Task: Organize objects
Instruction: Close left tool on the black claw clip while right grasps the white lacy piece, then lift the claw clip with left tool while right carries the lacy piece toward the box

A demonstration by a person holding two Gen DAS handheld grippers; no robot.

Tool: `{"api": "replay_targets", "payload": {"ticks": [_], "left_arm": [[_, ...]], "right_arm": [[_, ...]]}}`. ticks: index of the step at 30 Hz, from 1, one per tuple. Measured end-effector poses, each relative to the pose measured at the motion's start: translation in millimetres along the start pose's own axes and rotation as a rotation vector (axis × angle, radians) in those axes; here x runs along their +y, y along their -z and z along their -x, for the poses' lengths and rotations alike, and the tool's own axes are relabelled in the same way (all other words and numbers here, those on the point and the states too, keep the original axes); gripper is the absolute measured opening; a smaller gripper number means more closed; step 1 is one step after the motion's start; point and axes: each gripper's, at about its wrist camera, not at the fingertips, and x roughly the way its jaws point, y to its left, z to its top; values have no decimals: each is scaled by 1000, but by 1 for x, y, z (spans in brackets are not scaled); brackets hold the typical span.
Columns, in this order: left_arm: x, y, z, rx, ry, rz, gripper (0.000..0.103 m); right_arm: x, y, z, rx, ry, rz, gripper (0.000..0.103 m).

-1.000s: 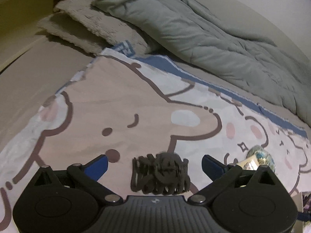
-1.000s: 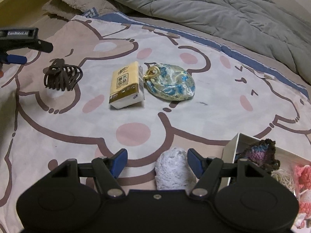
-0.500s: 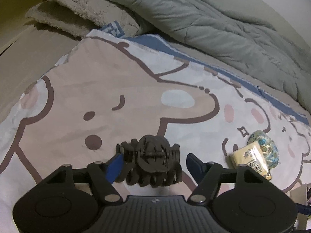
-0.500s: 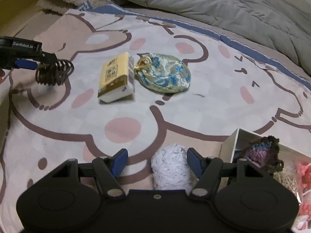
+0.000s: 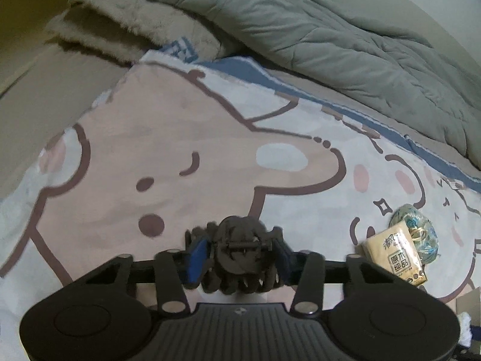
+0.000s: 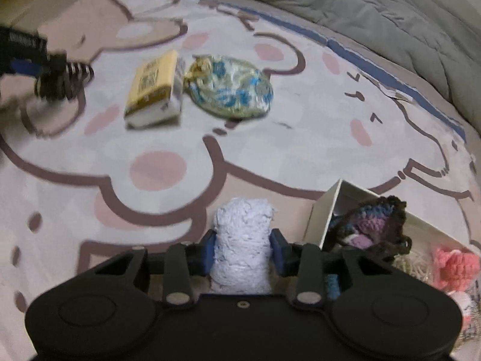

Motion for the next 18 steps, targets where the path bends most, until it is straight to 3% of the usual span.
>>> {"api": "replay_targets", "payload": {"ticks": [7,18], "left_arm": [[-6,-1,10,9,28,-14,42],[-28,-3,64,-66,85,-91,42]], "right_arm": [[-6,-7,21,-87,-18,-72,38],[-17,-11,60,-198,-28,-194,38]]}}
